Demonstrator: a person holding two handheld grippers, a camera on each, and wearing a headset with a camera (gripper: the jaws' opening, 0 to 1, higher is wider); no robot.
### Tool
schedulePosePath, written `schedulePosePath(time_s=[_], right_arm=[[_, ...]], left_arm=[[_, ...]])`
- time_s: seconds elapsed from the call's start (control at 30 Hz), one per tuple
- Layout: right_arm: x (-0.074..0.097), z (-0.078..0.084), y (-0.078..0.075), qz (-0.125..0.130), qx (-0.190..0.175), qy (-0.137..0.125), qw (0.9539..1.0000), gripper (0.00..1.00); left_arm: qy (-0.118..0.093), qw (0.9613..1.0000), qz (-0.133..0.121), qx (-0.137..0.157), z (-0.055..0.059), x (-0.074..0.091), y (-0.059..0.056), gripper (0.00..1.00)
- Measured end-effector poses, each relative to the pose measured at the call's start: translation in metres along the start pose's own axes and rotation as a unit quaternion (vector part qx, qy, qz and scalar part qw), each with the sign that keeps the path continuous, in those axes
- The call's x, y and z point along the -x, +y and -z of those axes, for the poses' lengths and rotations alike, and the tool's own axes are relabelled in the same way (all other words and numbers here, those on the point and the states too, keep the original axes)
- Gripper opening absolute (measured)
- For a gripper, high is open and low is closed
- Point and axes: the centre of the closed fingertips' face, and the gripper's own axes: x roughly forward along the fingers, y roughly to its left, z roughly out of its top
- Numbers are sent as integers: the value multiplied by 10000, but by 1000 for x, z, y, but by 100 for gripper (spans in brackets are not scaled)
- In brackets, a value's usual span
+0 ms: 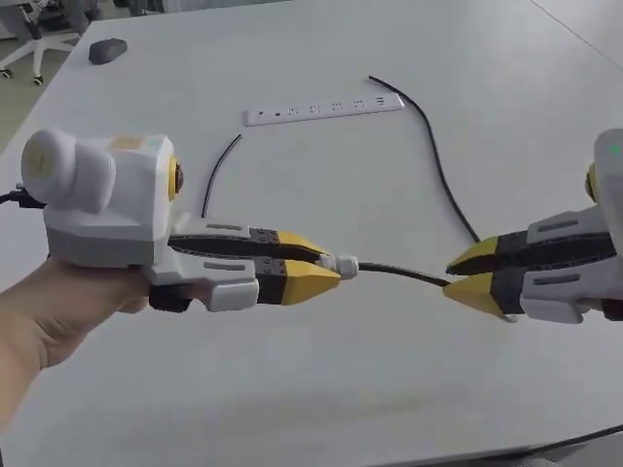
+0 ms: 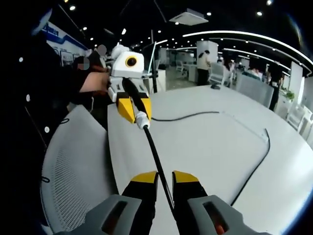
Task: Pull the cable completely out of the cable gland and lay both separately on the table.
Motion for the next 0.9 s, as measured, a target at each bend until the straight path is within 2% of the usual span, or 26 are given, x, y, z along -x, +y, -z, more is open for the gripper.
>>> schedulePosePath(time_s=[0.07, 0.13, 0.23, 0.4, 0.63, 0.8, 0.9], right_arm=[[-3, -11, 6, -62, 79, -76, 9999, 6], [-5, -28, 11, -102, 239, -306, 9992, 6], [-9, -36, 19, -260, 283, -296, 9988, 6], [-20, -33, 26, -405, 481, -114, 9980, 5], [-27, -29, 25, -427, 624, 61, 9971, 1], [-26, -27, 25, -442, 548, 69, 9975, 1], [-25, -26, 23, -366, 479, 72, 9982, 0]], left_arm=[[16, 10000, -5, -16, 0, -1, 0, 14], [75, 10000, -4, -58, 2, -3, -2, 15], [118, 9999, 21, -76, 4, -5, -4, 15], [90, 9999, 19, -88, 1, -5, -4, 15], [82, 9999, 43, -146, -1, -7, -7, 15], [88, 9999, 59, -131, 0, -7, -6, 15], [77, 9998, 42, -152, -1, -8, -6, 15]])
